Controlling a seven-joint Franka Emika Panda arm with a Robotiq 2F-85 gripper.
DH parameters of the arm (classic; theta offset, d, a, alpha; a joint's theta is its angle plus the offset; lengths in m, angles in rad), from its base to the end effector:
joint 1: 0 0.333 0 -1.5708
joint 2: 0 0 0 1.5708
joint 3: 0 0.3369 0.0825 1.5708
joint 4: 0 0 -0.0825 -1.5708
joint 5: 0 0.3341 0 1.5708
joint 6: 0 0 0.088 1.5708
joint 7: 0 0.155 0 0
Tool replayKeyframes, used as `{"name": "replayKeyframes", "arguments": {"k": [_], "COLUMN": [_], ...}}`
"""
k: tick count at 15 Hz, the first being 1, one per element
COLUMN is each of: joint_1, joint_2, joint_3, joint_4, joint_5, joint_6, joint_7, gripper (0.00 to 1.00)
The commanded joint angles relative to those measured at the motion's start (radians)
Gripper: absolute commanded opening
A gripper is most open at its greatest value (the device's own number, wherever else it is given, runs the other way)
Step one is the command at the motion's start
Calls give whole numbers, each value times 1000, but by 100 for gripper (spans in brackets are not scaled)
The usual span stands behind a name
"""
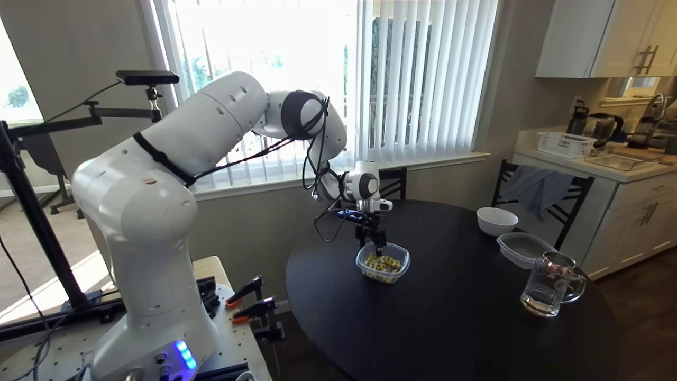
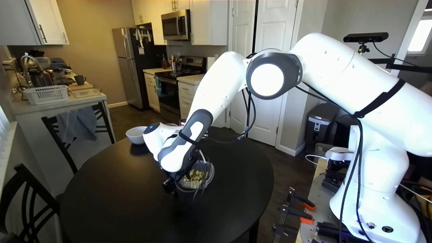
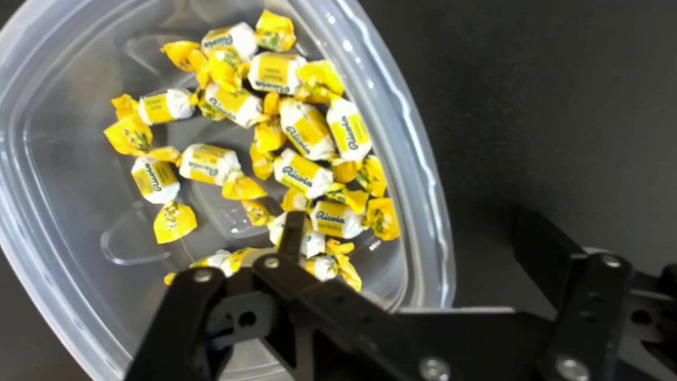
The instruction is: Pour the contents of the lunchbox onto the table
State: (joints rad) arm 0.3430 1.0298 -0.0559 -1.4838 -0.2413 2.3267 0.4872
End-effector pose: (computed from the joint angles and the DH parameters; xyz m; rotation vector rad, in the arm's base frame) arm 0.6295 0.1770 0.0475 2.8739 0.0074 -0.1356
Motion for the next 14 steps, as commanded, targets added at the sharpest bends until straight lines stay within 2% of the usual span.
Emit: {"name": "replayKeyframes", "arguments": {"k": [1, 2, 3, 5, 8, 14], "joint_1": [-9, -10, -9, -1, 12, 9], "joint_2": [-20, -24, -34, -51, -61, -69], "joint_3": [23, 30, 35, 40, 34, 17], "joint_4": [-4, -5, -12, -25, -27, -18], "joint_5": [49, 59, 65, 75, 75, 99], "joint_6": [4, 3, 6, 4, 13, 11], "joint_7": [-49, -52, -54, -51, -28, -2], "gripper": [100, 100, 75, 68, 46, 9]}}
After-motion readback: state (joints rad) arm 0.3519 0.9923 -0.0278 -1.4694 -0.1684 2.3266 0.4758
